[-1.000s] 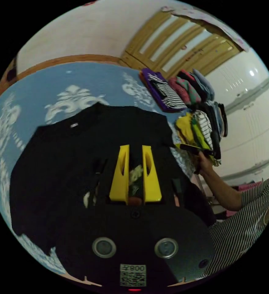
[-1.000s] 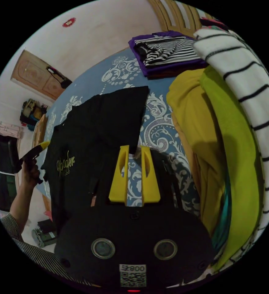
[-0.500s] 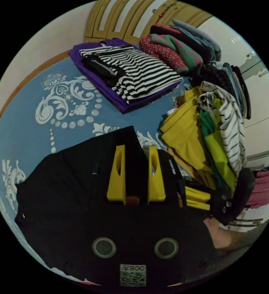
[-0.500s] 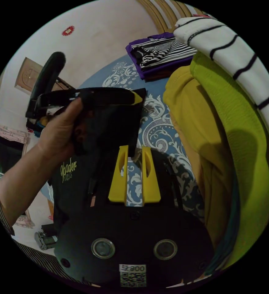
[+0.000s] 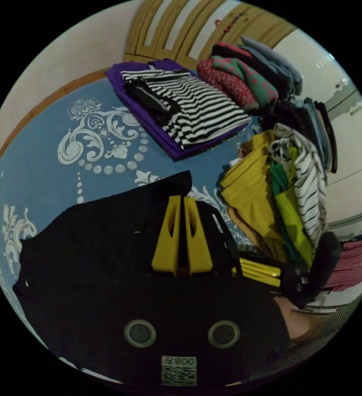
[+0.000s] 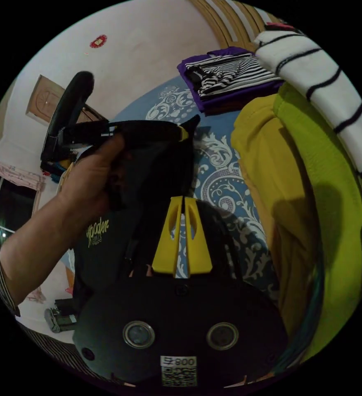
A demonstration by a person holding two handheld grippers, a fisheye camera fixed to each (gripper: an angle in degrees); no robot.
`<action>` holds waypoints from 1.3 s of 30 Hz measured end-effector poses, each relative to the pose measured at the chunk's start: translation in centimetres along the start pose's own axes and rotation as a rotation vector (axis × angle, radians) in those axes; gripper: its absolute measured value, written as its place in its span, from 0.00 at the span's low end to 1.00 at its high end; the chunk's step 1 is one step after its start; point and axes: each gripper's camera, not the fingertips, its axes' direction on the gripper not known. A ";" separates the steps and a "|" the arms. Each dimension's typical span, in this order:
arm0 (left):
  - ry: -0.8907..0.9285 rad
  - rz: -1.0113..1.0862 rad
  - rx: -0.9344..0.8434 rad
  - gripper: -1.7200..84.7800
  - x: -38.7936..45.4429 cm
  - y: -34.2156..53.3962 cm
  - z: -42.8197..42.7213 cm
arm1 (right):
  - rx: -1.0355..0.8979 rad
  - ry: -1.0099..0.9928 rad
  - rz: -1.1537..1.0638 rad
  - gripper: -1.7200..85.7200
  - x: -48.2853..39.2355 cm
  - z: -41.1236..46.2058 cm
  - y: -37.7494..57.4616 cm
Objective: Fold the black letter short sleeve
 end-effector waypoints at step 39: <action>0.359 -0.472 0.362 0.06 -27.9 24.5 -10.2 | -0.161 -0.238 -0.448 0.02 -22.6 10.6 -1.5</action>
